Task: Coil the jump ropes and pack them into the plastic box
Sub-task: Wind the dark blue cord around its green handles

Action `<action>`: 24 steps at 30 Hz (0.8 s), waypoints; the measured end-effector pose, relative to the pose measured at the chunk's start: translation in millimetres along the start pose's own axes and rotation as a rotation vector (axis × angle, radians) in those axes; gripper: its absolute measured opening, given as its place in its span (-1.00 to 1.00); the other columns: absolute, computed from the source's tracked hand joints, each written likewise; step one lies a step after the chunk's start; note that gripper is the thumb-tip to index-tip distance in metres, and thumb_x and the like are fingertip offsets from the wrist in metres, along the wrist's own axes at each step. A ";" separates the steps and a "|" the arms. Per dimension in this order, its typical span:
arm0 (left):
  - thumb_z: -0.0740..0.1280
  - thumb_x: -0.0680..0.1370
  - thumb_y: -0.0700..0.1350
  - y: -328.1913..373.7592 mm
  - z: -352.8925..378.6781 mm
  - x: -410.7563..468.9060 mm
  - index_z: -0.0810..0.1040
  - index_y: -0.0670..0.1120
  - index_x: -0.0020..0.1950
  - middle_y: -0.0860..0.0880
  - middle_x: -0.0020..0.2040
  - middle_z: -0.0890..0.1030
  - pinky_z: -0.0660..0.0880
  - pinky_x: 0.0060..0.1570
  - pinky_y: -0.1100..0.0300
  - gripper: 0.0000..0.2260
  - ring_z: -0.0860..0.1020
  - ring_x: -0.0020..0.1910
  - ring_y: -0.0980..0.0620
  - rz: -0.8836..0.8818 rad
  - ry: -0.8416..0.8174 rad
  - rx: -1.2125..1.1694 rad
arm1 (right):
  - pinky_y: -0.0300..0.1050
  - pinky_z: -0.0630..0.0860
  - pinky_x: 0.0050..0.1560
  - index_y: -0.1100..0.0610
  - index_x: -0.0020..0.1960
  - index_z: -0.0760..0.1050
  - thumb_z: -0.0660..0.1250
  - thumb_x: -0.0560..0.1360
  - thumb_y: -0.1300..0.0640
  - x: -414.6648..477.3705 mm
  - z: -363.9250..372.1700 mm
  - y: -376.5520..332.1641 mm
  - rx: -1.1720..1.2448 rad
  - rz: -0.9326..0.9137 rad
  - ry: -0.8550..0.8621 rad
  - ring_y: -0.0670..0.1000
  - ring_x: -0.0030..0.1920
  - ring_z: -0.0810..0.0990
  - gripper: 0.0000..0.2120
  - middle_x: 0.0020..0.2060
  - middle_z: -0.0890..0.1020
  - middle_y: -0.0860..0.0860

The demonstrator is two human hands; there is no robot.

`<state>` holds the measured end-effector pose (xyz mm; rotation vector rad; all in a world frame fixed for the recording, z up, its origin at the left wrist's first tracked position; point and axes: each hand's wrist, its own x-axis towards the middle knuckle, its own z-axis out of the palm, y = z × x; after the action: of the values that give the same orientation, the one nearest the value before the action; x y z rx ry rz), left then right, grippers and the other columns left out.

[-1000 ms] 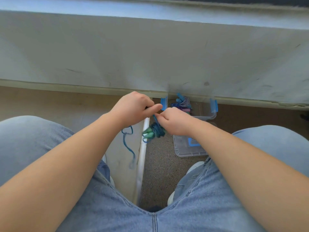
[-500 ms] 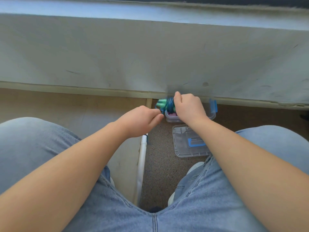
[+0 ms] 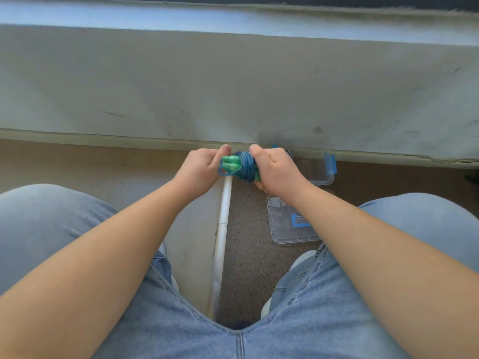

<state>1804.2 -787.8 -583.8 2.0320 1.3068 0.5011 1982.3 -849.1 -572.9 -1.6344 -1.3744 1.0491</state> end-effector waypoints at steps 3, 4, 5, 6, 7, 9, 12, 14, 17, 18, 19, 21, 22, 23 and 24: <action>0.10 0.66 0.01 9.7 11.5 -8.3 0.40 0.01 -0.41 0.06 -0.46 0.44 0.27 -0.35 0.15 -0.57 0.39 -0.40 0.03 0.029 -0.042 0.050 | 0.00 0.32 -0.28 0.09 -0.46 0.19 0.10 0.67 0.00 6.6 -2.5 1.9 -0.077 0.029 0.247 0.11 -0.37 0.40 -0.48 -0.55 0.32 -0.01; 0.08 0.67 -0.01 12.9 14.8 -12.3 0.46 0.03 -0.36 0.09 -0.45 0.46 0.30 -0.33 0.16 -0.59 0.42 -0.39 0.07 0.071 -0.073 0.094 | 0.00 0.32 -0.24 0.10 -0.46 0.21 0.08 0.68 0.01 8.6 -5.9 3.4 -0.122 0.062 0.313 0.13 -0.33 0.41 -0.47 -0.52 0.37 0.04; 0.08 0.67 -0.02 14.7 17.9 -15.6 0.50 0.02 -0.29 0.10 -0.44 0.46 0.31 -0.32 0.14 -0.62 0.44 -0.39 0.07 0.150 -0.108 0.156 | 0.01 0.35 -0.20 0.12 -0.46 0.25 0.06 0.68 0.00 9.8 -9.9 5.9 -0.185 0.095 0.349 0.17 -0.28 0.45 -0.46 -0.47 0.45 0.11; 0.08 0.66 -0.01 16.2 20.5 -18.3 0.52 -0.02 -0.23 0.09 -0.43 0.46 0.33 -0.32 0.11 -0.65 0.45 -0.38 0.03 0.252 -0.137 0.225 | 0.02 0.40 -0.16 0.15 -0.44 0.31 0.03 0.68 -0.02 10.2 -13.0 8.5 -0.278 0.120 0.359 0.22 -0.22 0.50 -0.46 -0.40 0.53 0.19; 0.07 0.64 0.02 16.7 21.7 -19.8 0.50 -0.06 -0.23 0.07 -0.43 0.46 0.35 -0.34 0.08 -0.66 0.45 -0.39 -0.02 0.350 -0.157 0.286 | 0.04 0.43 -0.13 0.16 -0.40 0.37 0.00 0.67 -0.05 9.9 -14.2 11.0 -0.394 0.126 0.353 0.26 -0.16 0.54 -0.46 -0.32 0.59 0.23; 0.07 0.61 0.09 17.1 19.8 -18.4 0.38 -0.05 -0.33 0.06 -0.48 0.37 0.28 -0.42 0.09 -0.62 0.39 -0.46 -0.05 0.483 -0.177 0.382 | 0.02 0.43 -0.17 0.11 -0.31 0.45 -0.04 0.65 -0.10 7.9 -11.4 14.4 -0.614 0.100 0.289 0.28 -0.10 0.57 -0.49 -0.22 0.63 0.22; 0.13 0.60 0.15 17.5 12.4 -12.5 0.27 -0.04 -0.41 0.03 -0.53 0.27 0.26 -0.47 0.12 -0.56 0.31 -0.50 -0.05 0.523 -0.115 0.433 | -0.02 0.33 -0.21 0.07 -0.24 0.44 -0.04 0.64 -0.07 5.1 -2.2 13.9 -0.877 0.031 0.092 0.26 -0.09 0.57 -0.56 -0.21 0.57 0.16; 0.21 0.61 0.11 16.0 7.6 -9.9 0.21 -0.06 -0.45 -0.01 -0.56 0.25 0.23 -0.48 0.14 -0.51 0.25 -0.53 0.00 0.459 -0.021 0.334 | -0.02 0.34 -0.26 0.10 -0.30 0.28 -0.02 0.65 0.00 2.4 0.4 9.0 -0.917 -0.092 -0.093 0.23 -0.18 0.55 -0.61 -0.32 0.48 0.09; 0.26 0.61 0.11 12.9 5.3 -5.3 0.25 -0.07 -0.49 0.03 -0.58 0.25 0.16 -0.46 0.21 -0.48 0.22 -0.51 0.05 0.228 -0.018 0.133 | -0.05 0.19 -0.39 0.14 -0.39 0.26 0.05 0.65 0.05 -3.8 1.6 -0.1 -0.721 -0.172 -0.301 0.08 -0.41 0.41 -0.56 -0.47 0.40 0.07; 0.25 0.62 0.11 12.4 5.8 -4.7 0.28 -0.09 -0.48 0.04 -0.58 0.26 0.16 -0.45 0.19 -0.48 0.21 -0.51 0.07 0.153 -0.050 0.074 | -0.05 0.17 -0.40 0.15 -0.40 0.25 0.08 0.64 0.05 -5.0 1.8 -1.3 -0.599 -0.147 -0.309 0.05 -0.45 0.36 -0.55 -0.50 0.39 0.06; 0.24 0.63 0.11 11.4 6.2 -4.4 0.30 -0.09 -0.48 0.06 -0.58 0.27 0.17 -0.43 0.17 -0.47 0.21 -0.50 0.08 0.084 -0.073 0.018 | -0.07 0.18 -0.42 0.15 -0.41 0.24 0.11 0.64 0.05 -6.1 1.6 -2.5 -0.466 -0.106 -0.299 0.03 -0.48 0.32 -0.54 -0.52 0.37 0.04; 0.19 0.65 0.13 9.5 6.1 -3.3 0.28 -0.05 -0.49 0.09 -0.59 0.25 0.18 -0.40 0.14 -0.46 0.21 -0.51 0.11 -0.035 -0.069 -0.104 | -0.15 0.23 -0.46 0.15 -0.40 0.29 0.12 0.65 0.03 -7.7 2.4 -5.5 -0.176 -0.022 -0.251 0.00 -0.53 0.30 -0.54 -0.56 0.34 0.02; 0.18 0.66 0.14 7.8 5.9 -1.4 0.26 -0.03 -0.49 0.10 -0.58 0.25 0.18 -0.39 0.13 -0.47 0.21 -0.50 0.13 -0.078 -0.054 -0.162 | -0.19 0.25 -0.49 0.18 -0.37 0.34 0.11 0.66 0.03 -7.9 3.2 -7.0 -0.058 0.011 -0.208 -0.01 -0.56 0.31 -0.55 -0.58 0.36 0.02; 0.18 0.66 0.12 6.8 5.7 0.3 0.27 -0.01 -0.48 0.11 -0.57 0.27 0.20 -0.39 0.14 -0.48 0.23 -0.49 0.14 -0.107 -0.042 -0.204 | -0.24 0.26 -0.53 0.21 -0.34 0.38 0.10 0.67 0.04 -7.7 3.8 -8.3 0.031 0.041 -0.149 -0.02 -0.60 0.33 -0.55 -0.60 0.38 0.03; 0.20 0.67 0.06 6.1 6.6 1.6 0.32 0.02 -0.45 0.12 -0.54 0.33 0.24 -0.38 0.16 -0.53 0.27 -0.46 0.14 -0.112 -0.031 -0.206 | -0.26 0.25 -0.56 0.24 -0.31 0.40 0.09 0.68 0.03 -7.4 5.1 -9.8 0.097 0.068 -0.084 -0.02 -0.62 0.33 -0.54 -0.60 0.40 0.06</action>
<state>1813.1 -790.2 -584.2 1.7811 1.2875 0.5277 1973.2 -854.9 -565.0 -1.5914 -1.3085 1.2180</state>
